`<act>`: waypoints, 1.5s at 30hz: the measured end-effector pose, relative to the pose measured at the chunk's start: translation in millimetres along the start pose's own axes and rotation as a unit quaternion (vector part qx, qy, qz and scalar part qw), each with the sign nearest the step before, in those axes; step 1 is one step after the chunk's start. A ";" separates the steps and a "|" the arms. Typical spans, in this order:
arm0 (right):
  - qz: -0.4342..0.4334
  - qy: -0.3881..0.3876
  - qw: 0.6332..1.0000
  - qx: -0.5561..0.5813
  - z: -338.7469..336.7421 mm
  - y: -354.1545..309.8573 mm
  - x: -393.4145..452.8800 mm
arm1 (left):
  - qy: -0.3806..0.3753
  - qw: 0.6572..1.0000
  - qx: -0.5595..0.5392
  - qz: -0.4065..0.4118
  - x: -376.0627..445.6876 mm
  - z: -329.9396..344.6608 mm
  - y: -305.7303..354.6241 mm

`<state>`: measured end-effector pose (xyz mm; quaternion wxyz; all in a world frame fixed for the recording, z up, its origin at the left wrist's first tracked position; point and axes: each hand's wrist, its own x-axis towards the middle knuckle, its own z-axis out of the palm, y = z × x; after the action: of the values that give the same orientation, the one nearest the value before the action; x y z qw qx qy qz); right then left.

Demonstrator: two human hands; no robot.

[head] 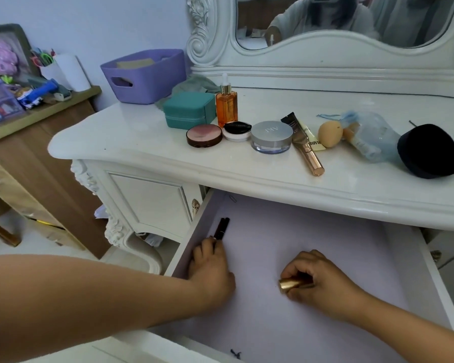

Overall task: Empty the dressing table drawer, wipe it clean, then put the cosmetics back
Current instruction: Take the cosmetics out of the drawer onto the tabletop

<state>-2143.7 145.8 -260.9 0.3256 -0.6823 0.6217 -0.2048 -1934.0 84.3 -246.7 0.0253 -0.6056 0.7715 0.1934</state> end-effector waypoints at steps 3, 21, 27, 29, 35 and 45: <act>-0.001 0.000 1.000 0.003 0.6 -0.9 -1.9 | -0.022 0.998 0.037 0.052 -5.9 -0.2 -0.9; -0.001 -0.002 1.000 0.000 2.4 -6.3 -4.6 | 0.022 0.994 -0.092 0.060 6.0 -3.0 -10.4; 0.014 -0.005 1.000 -0.003 2.6 -8.7 -5.1 | -0.028 0.995 -0.060 0.069 5.8 -11.9 -5.3; 0.016 -0.010 1.000 -0.004 2.0 -8.7 -5.6 | -0.036 0.996 -0.026 0.079 4.9 -12.1 -3.0; 0.014 -0.019 0.999 0.037 -2.8 -14.2 -8.7 | -0.042 0.989 0.079 0.115 -0.8 -1.9 -1.1; -0.046 -0.015 0.995 0.084 -34.2 -35.9 -21.8 | -0.149 0.972 -0.009 0.179 -10.5 -31.7 7.1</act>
<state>-2144.6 161.2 -209.0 0.3814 -0.6833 0.5653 -0.2609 -1931.7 85.0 -212.7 0.0996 -0.4225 0.8528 0.2904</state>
